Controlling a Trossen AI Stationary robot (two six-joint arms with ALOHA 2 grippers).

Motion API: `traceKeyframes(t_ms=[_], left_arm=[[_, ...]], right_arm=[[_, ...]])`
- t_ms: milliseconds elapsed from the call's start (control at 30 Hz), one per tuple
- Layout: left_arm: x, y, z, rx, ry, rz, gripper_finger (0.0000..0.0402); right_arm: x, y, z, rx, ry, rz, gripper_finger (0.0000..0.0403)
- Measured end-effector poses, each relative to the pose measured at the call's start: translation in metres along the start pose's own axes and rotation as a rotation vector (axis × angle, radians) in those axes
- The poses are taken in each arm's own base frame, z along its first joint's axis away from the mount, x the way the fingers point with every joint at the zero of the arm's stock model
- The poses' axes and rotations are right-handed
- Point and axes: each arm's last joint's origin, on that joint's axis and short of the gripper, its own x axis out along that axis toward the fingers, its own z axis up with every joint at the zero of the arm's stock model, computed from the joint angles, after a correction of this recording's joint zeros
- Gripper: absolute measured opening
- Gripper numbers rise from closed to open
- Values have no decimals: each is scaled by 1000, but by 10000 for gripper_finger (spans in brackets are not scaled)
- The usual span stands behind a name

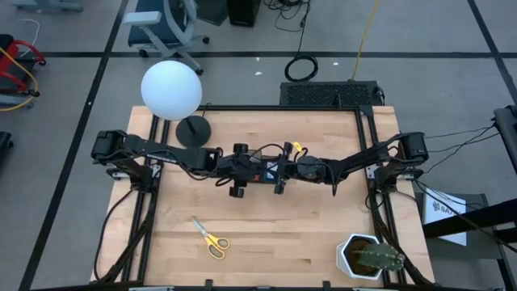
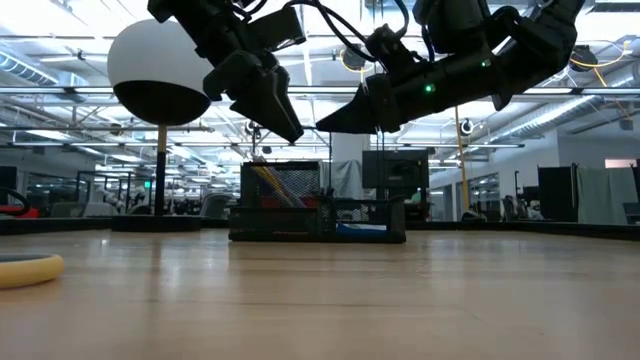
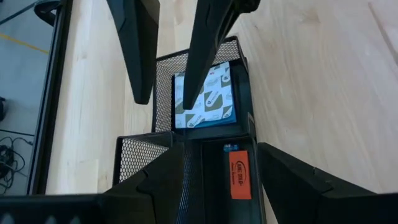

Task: Pick and place office supplies into organizer
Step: Put the yellow scissors into the desk organizer

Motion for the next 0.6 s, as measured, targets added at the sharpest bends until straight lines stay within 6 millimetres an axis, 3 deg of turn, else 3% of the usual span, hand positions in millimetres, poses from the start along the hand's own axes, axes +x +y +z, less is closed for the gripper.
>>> traceKeyframes(t_ms=[233,600], left_arm=[[-5,-6,1,6,1,-14,207],[-30,-15,0,-15,42,64,207]], right_arm=[[-2,-1,2,-10,4,-3,105],[-25,-13,19,-28,90,-57,105]])
